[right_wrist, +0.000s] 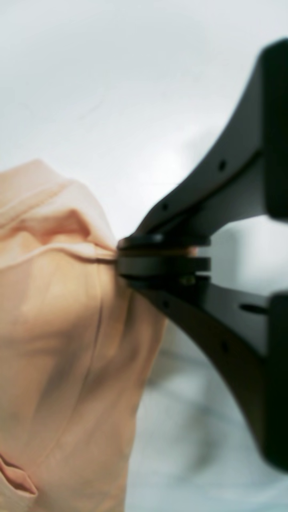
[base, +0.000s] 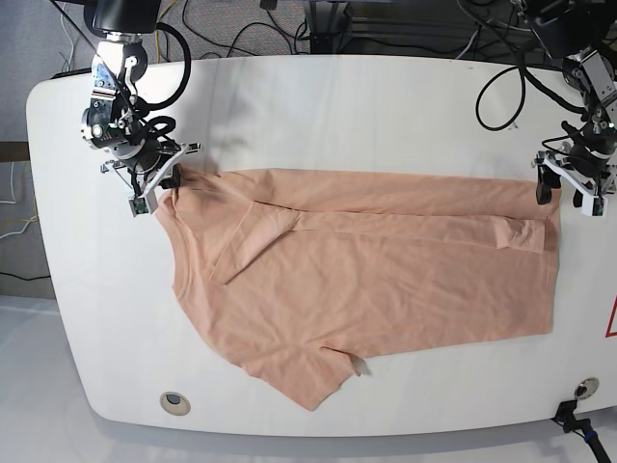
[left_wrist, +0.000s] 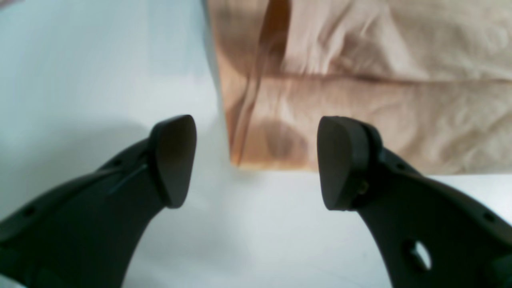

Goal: Fold the T-shirt properly
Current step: 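Grasp the folded edge again with both grippers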

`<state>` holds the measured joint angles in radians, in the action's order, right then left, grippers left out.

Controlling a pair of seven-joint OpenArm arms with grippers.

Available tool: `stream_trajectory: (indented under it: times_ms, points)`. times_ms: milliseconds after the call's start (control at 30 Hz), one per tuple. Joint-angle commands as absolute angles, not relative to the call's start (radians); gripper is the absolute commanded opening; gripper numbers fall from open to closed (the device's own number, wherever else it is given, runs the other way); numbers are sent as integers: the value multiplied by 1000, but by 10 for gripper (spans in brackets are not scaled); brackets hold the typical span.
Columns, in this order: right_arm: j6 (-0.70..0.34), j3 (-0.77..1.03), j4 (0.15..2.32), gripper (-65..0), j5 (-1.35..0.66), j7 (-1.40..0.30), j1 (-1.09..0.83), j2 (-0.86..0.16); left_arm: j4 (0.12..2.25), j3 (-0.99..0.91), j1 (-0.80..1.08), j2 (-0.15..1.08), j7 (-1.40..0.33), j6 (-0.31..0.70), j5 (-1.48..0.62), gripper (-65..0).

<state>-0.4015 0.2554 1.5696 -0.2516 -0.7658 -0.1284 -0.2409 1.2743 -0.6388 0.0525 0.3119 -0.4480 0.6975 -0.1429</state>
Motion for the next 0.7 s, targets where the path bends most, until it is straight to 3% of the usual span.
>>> stream_trajectory:
  times_ms: [0,100,333,400,533,667]
  points:
    - [-404,259,1577,-650,-243,-791,-128,-249,1250,-641,22,337,-423,698,-159,-204]
    - [-404,260,1577,-650,-243,-791,-128,-249,1199,-641,7,337,-421,698,-159,-207]
    - [-404,263,1577,-650,-240,-791,-128,-249,1159,-607,1,335,-420,698,-157,-322]
    - [-404,263,1577,-650,-240,-791,-128,-249,1159,-605,1,335,-420,698,-157,-378]
    - [-404,263,1577,-650,-242,-791,-130,-251,1159,-605,1,334,-420,698,-157,-562]
    - [-404,265,1577,-650,-242,-791,-143,-255,1167,-605,8,334,-423,698,-157,-577]
